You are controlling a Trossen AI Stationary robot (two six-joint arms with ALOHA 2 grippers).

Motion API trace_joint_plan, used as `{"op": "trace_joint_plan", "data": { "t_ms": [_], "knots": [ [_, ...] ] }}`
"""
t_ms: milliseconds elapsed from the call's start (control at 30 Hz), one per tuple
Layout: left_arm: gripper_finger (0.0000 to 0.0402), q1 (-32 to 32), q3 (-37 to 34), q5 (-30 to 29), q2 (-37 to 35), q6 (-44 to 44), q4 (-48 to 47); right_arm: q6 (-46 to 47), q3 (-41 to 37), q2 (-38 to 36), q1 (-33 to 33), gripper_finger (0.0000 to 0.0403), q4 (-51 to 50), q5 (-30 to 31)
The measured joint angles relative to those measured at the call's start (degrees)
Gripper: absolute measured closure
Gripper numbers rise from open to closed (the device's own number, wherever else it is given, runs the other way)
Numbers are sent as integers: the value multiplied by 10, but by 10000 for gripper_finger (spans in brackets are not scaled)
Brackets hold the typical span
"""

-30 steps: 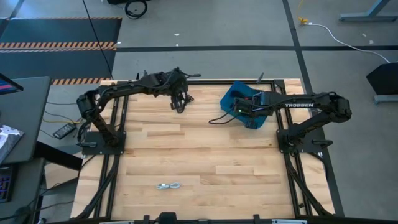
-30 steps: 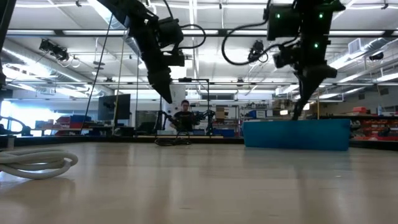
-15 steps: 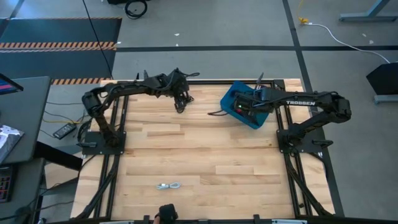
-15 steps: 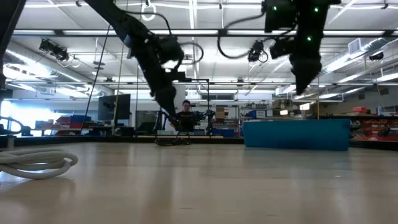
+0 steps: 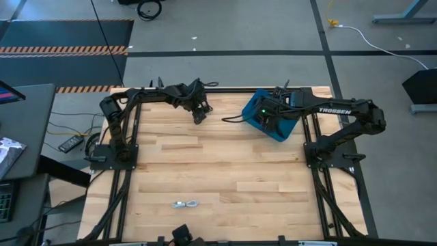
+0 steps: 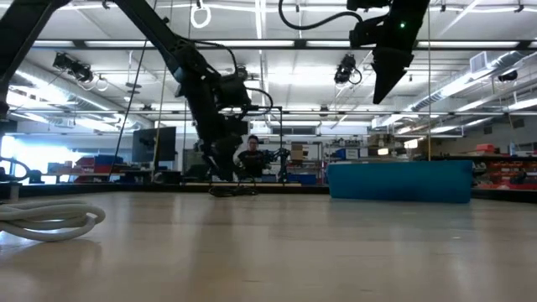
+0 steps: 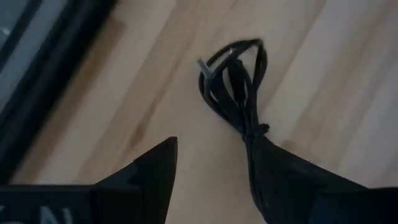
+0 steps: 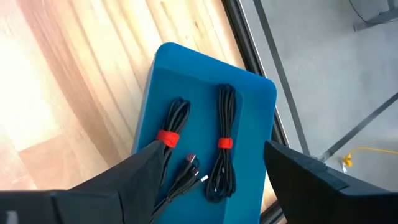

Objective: Pick and place USB-C Cables
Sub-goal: Put the black charger cable into the bin

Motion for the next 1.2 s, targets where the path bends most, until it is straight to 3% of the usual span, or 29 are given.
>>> {"op": "trace_joint_plan", "data": {
  "t_ms": [200, 333, 467, 600, 667, 900, 1033, 1200],
  "knots": [
    [185, -4, 2, 7, 36, -3, -12, -1, 0, 0, 3, 122, -1, -2],
    [207, -6, 2, 5, 41, -3, -12, -7, 0, 0, 3, 122, -1, -1],
    [266, -8, 1, 6, 31, -2, -15, -9, 0, 0, 3, 122, -1, 0],
    [361, -12, -1, 8, 24, 8, -22, -9, 0, 0, 3, 122, -1, 4],
    [389, -13, -2, 6, 20, 18, -31, -9, 0, 0, 3, 122, -1, 5],
    [397, -21, -2, 16, -12, 32, -41, -9, 0, 0, 3, 122, -5, 9],
    [394, -24, -2, 56, -42, 29, -60, -9, 0, 0, 3, 125, -8, 10],
    [348, -24, -1, 62, -44, 11, -75, -2, 0, 0, 3, 130, -9, 2]
  ]
}}
